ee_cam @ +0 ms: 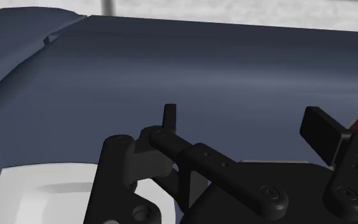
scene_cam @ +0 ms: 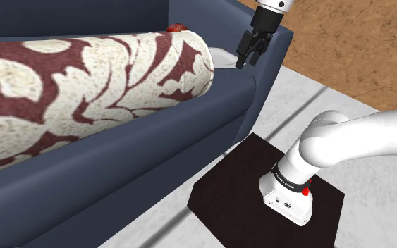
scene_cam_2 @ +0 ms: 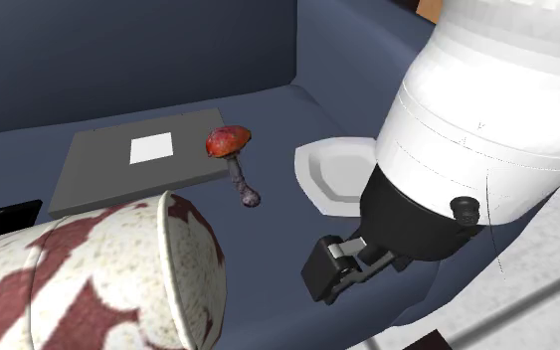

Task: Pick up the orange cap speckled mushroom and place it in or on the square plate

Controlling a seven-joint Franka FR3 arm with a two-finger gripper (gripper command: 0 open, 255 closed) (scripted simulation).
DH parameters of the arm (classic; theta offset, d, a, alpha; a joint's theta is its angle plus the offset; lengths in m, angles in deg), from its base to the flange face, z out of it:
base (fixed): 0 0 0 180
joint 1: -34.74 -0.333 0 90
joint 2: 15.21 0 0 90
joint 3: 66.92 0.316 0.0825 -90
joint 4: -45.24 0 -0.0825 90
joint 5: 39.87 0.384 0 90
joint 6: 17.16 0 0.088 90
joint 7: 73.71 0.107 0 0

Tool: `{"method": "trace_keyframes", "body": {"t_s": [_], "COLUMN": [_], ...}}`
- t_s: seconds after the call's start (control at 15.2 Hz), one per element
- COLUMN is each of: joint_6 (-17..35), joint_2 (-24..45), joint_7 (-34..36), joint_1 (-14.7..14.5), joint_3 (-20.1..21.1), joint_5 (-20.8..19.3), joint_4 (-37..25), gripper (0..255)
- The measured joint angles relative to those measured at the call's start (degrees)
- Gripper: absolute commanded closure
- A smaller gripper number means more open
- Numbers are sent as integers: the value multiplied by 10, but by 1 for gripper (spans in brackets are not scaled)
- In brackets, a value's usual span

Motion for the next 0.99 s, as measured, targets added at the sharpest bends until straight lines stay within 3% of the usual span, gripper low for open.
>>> {"method": "trace_keyframes", "body": {"t_s": [0.33, 0.99], "joint_6": [11, -2], "joint_2": [66, 289], "joint_7": [18, 69], "joint_1": [0, 8], "joint_3": [18, 60], "joint_5": [2, -24], "joint_4": [-58, -301], "gripper": [0, 0]}}
